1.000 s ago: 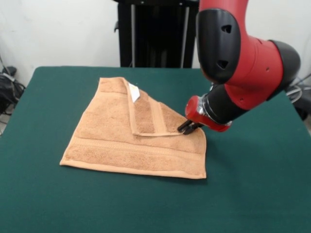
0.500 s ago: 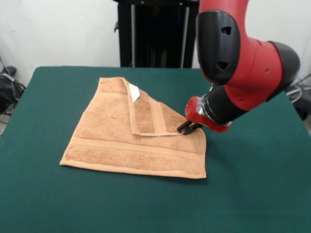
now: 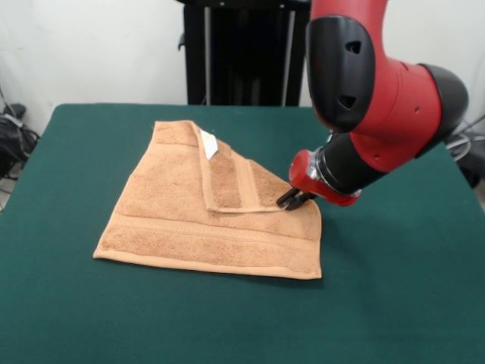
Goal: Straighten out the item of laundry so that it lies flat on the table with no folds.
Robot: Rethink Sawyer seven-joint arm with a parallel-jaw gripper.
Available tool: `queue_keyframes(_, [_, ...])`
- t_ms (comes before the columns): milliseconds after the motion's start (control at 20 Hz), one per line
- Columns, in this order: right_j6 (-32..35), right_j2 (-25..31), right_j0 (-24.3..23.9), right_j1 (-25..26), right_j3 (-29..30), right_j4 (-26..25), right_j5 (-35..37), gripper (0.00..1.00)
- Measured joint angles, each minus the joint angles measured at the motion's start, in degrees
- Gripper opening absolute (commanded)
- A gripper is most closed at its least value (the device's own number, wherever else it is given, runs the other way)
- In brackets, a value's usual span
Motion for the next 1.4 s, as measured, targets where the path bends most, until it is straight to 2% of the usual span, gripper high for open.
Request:
queue_keyframes(700, [0.0, 0.0, 1.5, -3.9, 4.5, 0.0, 0.0, 0.00])
queue_keyframes(1400, [0.0, 0.0, 1.5, -4.2, 5.3, 0.0, 0.0, 0.00])
